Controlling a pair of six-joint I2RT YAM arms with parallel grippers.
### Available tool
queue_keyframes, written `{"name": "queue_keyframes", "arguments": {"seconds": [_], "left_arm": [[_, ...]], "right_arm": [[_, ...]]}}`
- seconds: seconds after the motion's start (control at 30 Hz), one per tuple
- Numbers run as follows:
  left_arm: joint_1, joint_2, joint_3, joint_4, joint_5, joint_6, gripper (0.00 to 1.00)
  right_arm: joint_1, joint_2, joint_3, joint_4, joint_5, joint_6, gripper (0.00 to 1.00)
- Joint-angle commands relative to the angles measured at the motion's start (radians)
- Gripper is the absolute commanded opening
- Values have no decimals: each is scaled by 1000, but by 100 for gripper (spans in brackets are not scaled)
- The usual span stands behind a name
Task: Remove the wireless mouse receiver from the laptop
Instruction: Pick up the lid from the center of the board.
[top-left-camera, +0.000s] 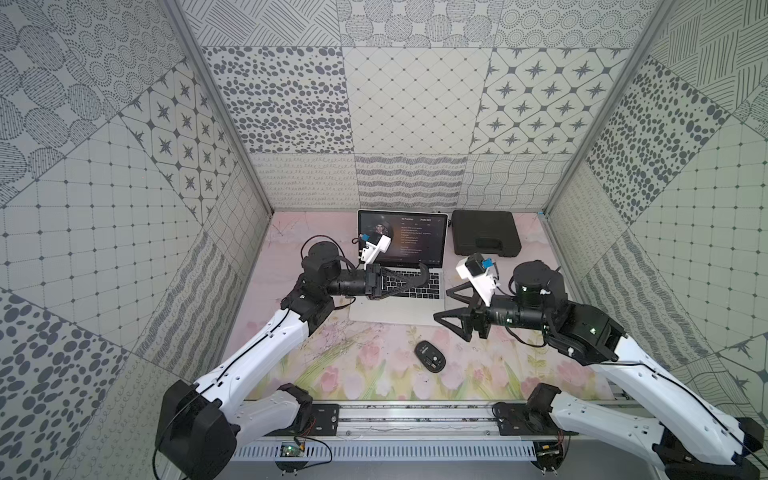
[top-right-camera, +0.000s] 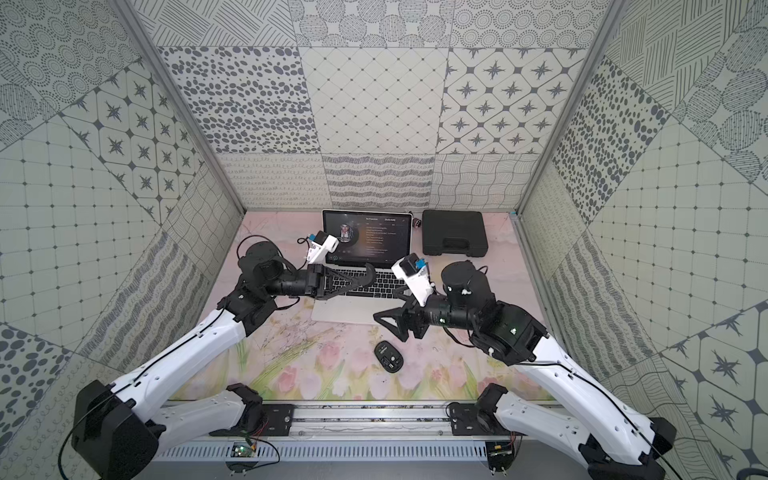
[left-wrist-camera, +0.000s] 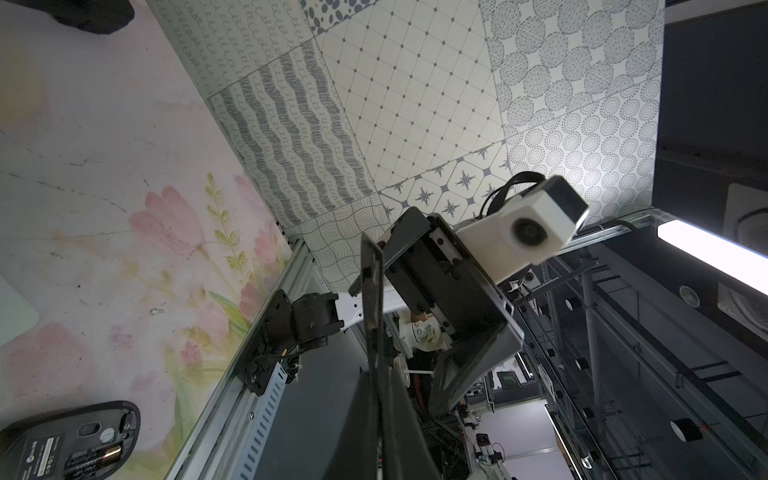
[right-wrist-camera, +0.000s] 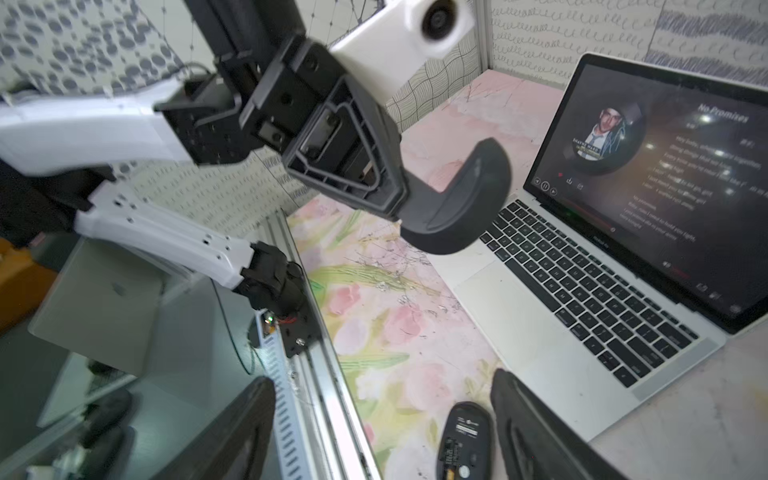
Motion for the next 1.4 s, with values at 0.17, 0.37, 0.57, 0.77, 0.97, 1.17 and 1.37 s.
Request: {"name": "queue_keyframes", "arguments": {"seconds": [0.17,0.37,0.57,0.77,0.97,1.17,1.37], "left_arm": [[12,7,32,-244,177,163,0],[10,16,-9,-165,173,137,0],[5,40,-24,-80,164,83,0],[-7,51,-22,-67,155,79,0],[-11,50,-19,-30,152,61,0],[-12,37,-19,-53,155,78,0],[-11,35,-17,-77,156,96,0]], "right_arm": [[-31,-124,-176,252,146,-59,96],[-406,54,-165,450,-577,608,77],[-352,98,-217,683,-641,812,71],[-303,142,-258,809,-641,900,55],[-266,184,-279,844,-626,937,53],[-287,131,-269,670,-533,840,60],[-265,76,-147,304,-360,573,66]]}}
